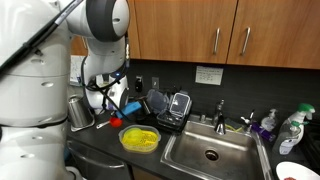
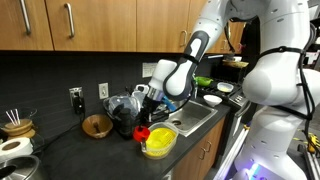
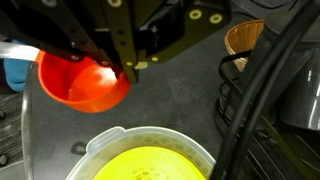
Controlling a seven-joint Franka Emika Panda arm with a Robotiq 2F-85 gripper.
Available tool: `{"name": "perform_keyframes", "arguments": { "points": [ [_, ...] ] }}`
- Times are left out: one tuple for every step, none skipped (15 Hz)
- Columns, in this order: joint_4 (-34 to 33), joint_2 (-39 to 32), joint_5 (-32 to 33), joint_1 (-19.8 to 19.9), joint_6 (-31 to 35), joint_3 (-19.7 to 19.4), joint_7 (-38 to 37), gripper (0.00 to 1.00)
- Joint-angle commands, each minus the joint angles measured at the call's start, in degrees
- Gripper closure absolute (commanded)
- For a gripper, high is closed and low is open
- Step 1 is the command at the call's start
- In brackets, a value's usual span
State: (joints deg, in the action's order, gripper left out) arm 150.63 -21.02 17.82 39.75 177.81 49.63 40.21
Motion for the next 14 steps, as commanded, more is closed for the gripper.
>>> {"name": "perform_keyframes", "arguments": {
  "points": [
    [1.2,2.3,-0.9,9.1,-4.3,7.8,1.6,0.99],
    [0.9,2.4,-1.1,11.2,-6.2,9.6,1.8,0.99],
    [0.6,2.3,-1.2,13.0,-7.9,11.1,2.2,0.99],
    [0.2,2.0,-1.4,14.9,-9.4,12.8,2.6,0.99],
    [-0.2,1.4,-1.5,16.5,-10.6,14.2,2.9,0.99],
    [-0.8,0.8,-1.5,17.8,-11.7,15.4,3.1,0.99],
    [-1.5,0.2,-1.5,18.9,-12.8,16.4,3.2,0.99],
    [-2.3,-0.9,-1.5,19.4,-13.5,17.2,3.2,0.99],
    [-3.1,-1.5,-1.6,19.8,-14.1,17.7,3.0,0.99],
    [-3.8,-2.2,-1.7,20.1,-14.5,18.2,2.8,0.99],
    [-4.6,-3.1,-1.7,20.1,-15.1,18.5,2.7,0.99],
    [-5.5,-4.1,-1.6,19.7,-15.9,18.5,2.7,0.99],
    [-6.2,-4.8,-1.4,19.3,-16.4,18.5,2.7,0.99],
    [-6.7,-5.1,-1.3,18.7,-16.5,18.3,2.2,0.99]
  ]
}}
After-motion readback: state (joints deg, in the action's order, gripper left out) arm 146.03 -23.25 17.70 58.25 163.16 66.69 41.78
